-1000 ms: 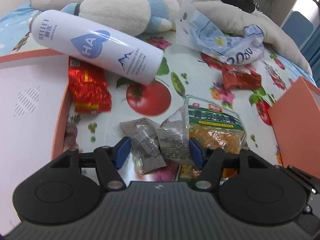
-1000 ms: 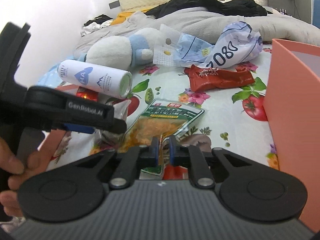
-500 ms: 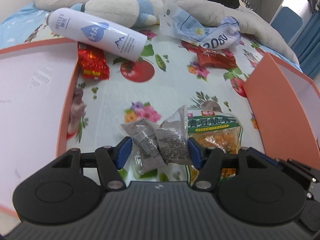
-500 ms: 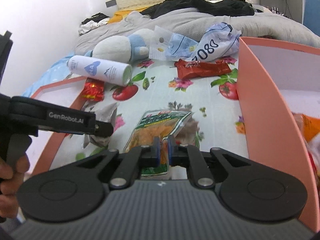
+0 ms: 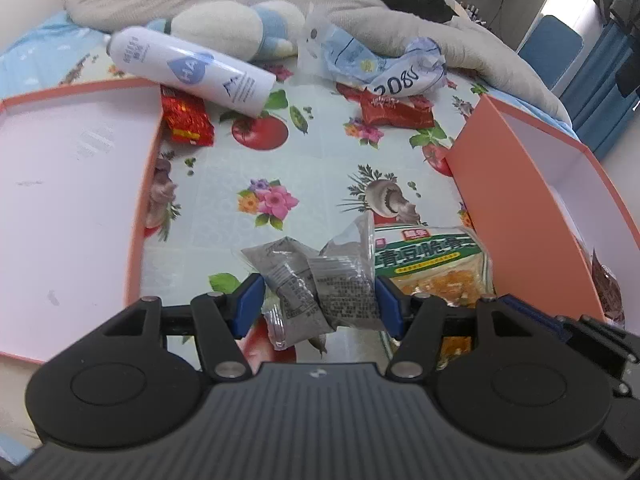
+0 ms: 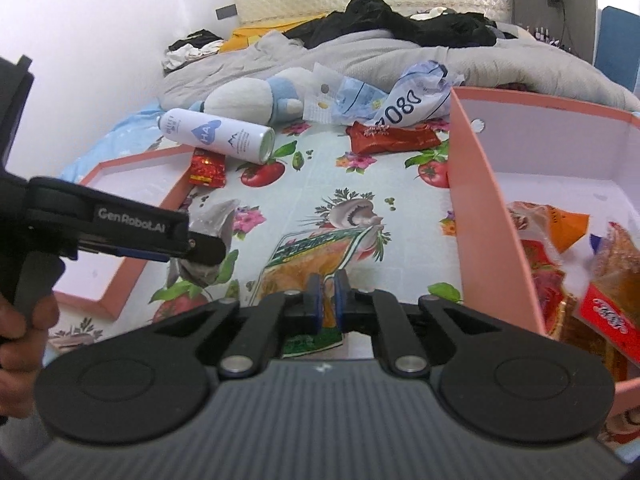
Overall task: Organize snacks
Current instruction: 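Lift the green-labeled packet with the right gripper while the left holds the clear packets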
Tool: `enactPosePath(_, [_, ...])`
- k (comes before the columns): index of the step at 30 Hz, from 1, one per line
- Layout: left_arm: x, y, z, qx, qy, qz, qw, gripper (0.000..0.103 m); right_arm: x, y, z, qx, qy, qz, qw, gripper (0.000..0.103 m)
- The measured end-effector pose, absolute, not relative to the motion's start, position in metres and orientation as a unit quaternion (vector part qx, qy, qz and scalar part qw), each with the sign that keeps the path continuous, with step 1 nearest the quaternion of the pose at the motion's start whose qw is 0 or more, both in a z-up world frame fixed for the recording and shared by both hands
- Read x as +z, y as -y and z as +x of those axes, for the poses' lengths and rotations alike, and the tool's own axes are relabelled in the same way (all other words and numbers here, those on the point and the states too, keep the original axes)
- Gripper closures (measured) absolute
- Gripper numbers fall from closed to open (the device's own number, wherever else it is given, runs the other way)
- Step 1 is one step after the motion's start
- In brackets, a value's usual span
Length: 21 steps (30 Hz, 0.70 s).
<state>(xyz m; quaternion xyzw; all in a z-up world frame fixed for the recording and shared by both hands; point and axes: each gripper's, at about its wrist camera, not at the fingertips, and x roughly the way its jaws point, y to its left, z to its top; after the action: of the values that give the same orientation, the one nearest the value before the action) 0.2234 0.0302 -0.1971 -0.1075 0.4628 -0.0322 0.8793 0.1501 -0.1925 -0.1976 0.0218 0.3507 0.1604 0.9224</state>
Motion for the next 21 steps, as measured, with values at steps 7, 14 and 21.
enactPosePath(7, [-0.169, -0.026, 0.208, -0.039, -0.449, -0.099, 0.887, 0.038, -0.174, 0.196, 0.139, 0.156, -0.329, 0.019, 0.931, 0.095])
enactPosePath(14, [-0.131, -0.021, 0.201, -0.051, -0.423, -0.096, 0.9, 0.038, -0.143, 0.205, 0.132, 0.149, -0.299, 0.021, 0.942, 0.096])
enactPosePath(21, [-0.092, -0.002, 0.206, -0.071, -0.392, -0.088, 0.913, 0.038, -0.106, 0.226, 0.129, 0.13, -0.259, 0.022, 0.957, 0.1])
